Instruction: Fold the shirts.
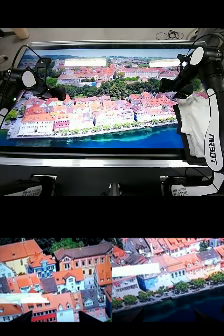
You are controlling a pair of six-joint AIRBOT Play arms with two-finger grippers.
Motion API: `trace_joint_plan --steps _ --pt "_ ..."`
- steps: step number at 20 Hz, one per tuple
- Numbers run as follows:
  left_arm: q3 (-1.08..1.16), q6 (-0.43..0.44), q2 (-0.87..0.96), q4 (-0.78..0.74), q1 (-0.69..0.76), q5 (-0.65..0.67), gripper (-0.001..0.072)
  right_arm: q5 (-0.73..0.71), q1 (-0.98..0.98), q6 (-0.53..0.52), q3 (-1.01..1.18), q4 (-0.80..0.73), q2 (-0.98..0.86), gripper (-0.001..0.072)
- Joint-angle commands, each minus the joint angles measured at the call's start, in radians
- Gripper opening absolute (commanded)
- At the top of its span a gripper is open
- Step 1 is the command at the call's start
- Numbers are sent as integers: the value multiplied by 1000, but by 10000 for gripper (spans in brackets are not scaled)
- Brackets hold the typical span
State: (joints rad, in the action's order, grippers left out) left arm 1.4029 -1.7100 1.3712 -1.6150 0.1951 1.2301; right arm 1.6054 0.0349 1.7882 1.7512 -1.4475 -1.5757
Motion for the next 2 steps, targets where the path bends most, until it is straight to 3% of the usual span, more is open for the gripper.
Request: trace_joint_plan --steps 1,2 --pt "0 -1 1 0 0 -1 706 0 0 -1 1 0 0 695" --pt "0 -1 1 0 0 -1 706 0 0 -1 1 0 0 695"
